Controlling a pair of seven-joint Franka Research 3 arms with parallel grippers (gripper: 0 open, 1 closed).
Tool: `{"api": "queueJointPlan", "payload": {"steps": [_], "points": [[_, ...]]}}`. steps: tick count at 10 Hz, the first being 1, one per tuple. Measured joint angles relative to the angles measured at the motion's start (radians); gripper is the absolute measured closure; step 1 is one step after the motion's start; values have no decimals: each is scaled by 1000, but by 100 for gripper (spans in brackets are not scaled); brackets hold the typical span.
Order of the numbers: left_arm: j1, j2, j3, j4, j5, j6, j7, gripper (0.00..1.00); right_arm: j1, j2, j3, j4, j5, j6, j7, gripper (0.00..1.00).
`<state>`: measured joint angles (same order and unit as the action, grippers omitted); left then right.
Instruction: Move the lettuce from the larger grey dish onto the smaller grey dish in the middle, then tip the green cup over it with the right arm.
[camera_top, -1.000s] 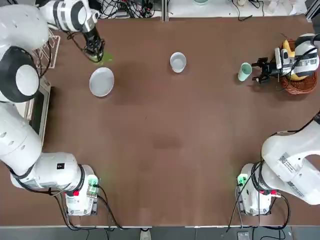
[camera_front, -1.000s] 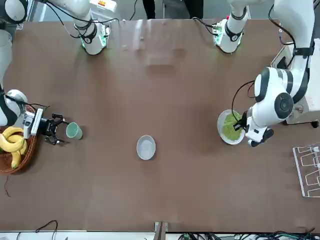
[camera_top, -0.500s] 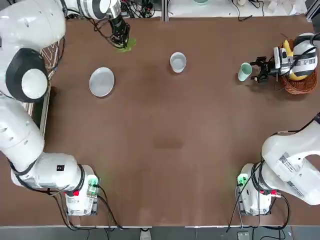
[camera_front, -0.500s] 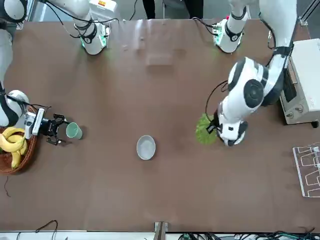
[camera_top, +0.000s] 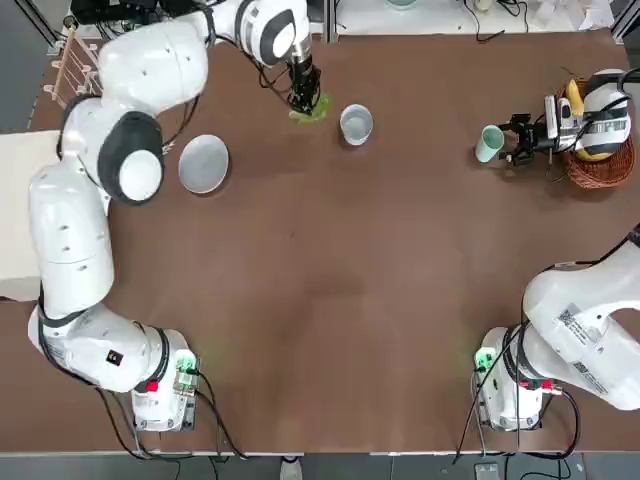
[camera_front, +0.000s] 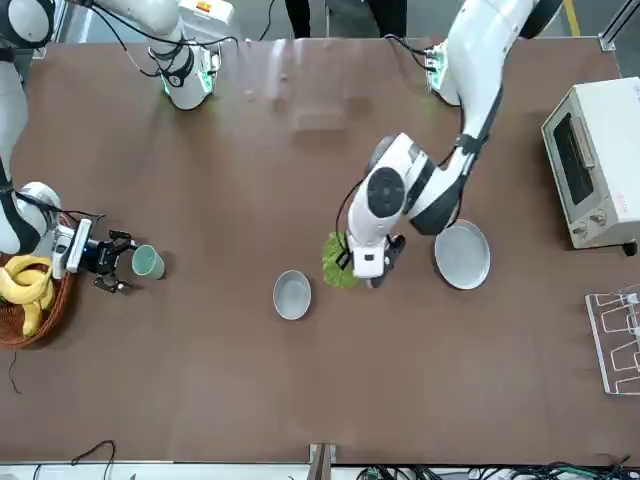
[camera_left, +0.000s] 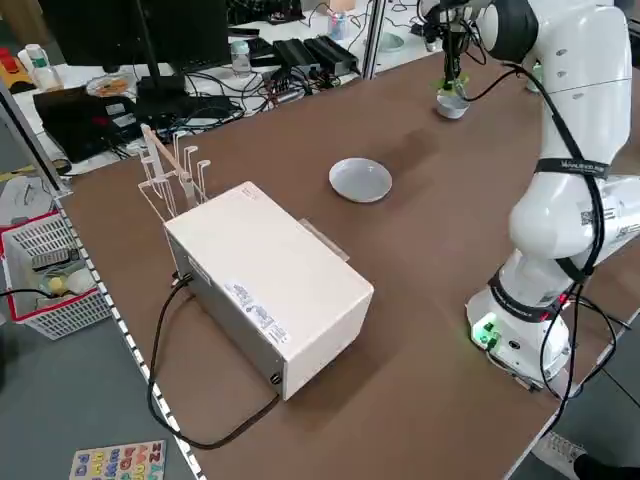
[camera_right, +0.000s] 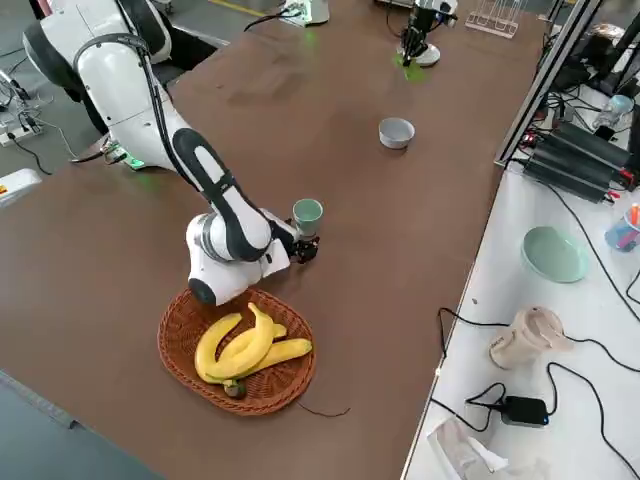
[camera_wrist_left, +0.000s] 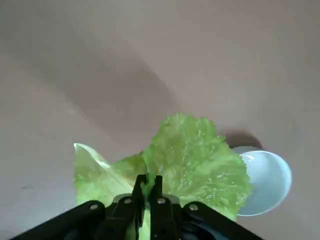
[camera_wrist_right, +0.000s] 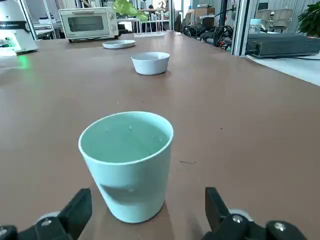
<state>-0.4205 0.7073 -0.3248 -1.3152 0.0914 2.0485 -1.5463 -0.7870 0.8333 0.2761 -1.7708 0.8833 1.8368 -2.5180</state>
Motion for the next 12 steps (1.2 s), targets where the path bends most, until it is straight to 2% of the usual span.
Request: {"api": "queueJointPlan", "payload": {"steps": [1, 2, 6, 9, 12], "points": [[-71, 30, 60, 39, 0, 45, -9, 93, 0, 2, 1, 0, 0, 1, -2, 0], [-115, 57, 89, 60, 0, 99, -17, 93, 0, 4, 6, 1, 1, 1, -9, 0], [-151, 187, 94, 140, 0, 298, -19, 93, 1, 12, 29, -1, 1, -1, -27, 0], [-178, 257, 103, 163, 0, 344, -16, 93, 2, 14, 30, -2, 1, -1, -34, 0], [-206, 265, 113, 180, 0, 358, -30, 93, 15, 26, 31, -4, 1, 0, -40, 0]]}}
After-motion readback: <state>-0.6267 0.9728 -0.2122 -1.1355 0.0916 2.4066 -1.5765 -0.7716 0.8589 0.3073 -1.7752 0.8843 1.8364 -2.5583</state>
